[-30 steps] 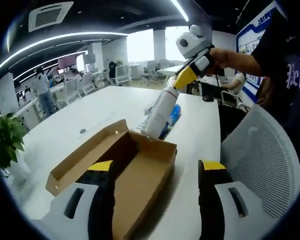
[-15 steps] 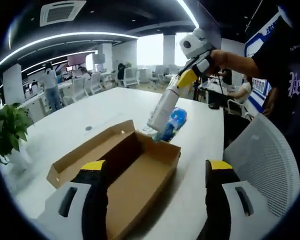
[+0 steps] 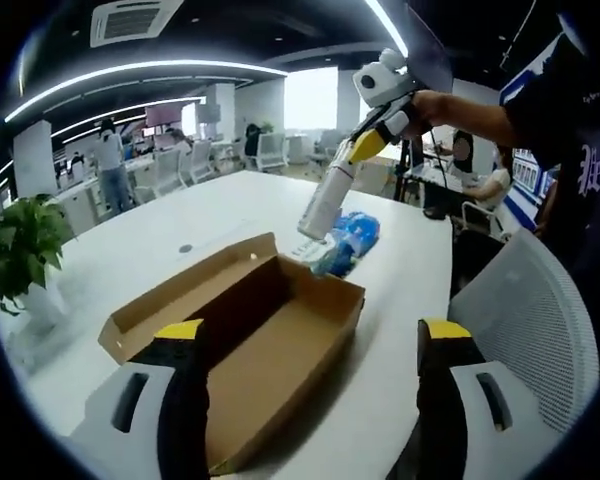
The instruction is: Operate the shoe box by opening the lid, removing the specified soft item, and placing it in the target area until the item is outside and the box remains undamaged.
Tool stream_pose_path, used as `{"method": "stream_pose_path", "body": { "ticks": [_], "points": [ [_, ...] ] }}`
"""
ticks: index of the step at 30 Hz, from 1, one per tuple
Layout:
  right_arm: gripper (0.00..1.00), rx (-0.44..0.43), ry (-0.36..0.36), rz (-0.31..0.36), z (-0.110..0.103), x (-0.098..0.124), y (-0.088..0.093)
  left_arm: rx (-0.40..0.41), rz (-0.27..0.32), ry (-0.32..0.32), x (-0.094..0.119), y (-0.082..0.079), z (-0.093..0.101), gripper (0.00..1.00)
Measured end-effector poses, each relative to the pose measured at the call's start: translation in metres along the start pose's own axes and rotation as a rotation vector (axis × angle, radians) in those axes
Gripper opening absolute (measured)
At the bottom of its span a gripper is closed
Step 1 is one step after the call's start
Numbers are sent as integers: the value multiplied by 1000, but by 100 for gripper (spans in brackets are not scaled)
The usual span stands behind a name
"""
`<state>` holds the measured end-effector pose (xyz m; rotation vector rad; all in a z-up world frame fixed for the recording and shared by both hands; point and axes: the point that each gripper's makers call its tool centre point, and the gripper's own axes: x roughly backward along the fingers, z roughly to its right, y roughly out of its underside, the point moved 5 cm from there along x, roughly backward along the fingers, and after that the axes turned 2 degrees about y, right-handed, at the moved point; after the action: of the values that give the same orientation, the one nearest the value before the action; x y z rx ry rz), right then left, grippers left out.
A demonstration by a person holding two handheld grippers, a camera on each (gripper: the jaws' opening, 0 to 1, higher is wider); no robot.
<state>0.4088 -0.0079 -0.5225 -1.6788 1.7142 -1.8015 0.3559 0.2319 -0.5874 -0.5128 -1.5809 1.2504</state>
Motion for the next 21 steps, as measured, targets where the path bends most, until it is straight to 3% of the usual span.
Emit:
{"method": "stream_pose_path", "body": {
  "ticks": [21],
  "points": [
    [15,95,34,-87,31,7,-8,21,-4,-35,10,11,-5,95]
  ]
}}
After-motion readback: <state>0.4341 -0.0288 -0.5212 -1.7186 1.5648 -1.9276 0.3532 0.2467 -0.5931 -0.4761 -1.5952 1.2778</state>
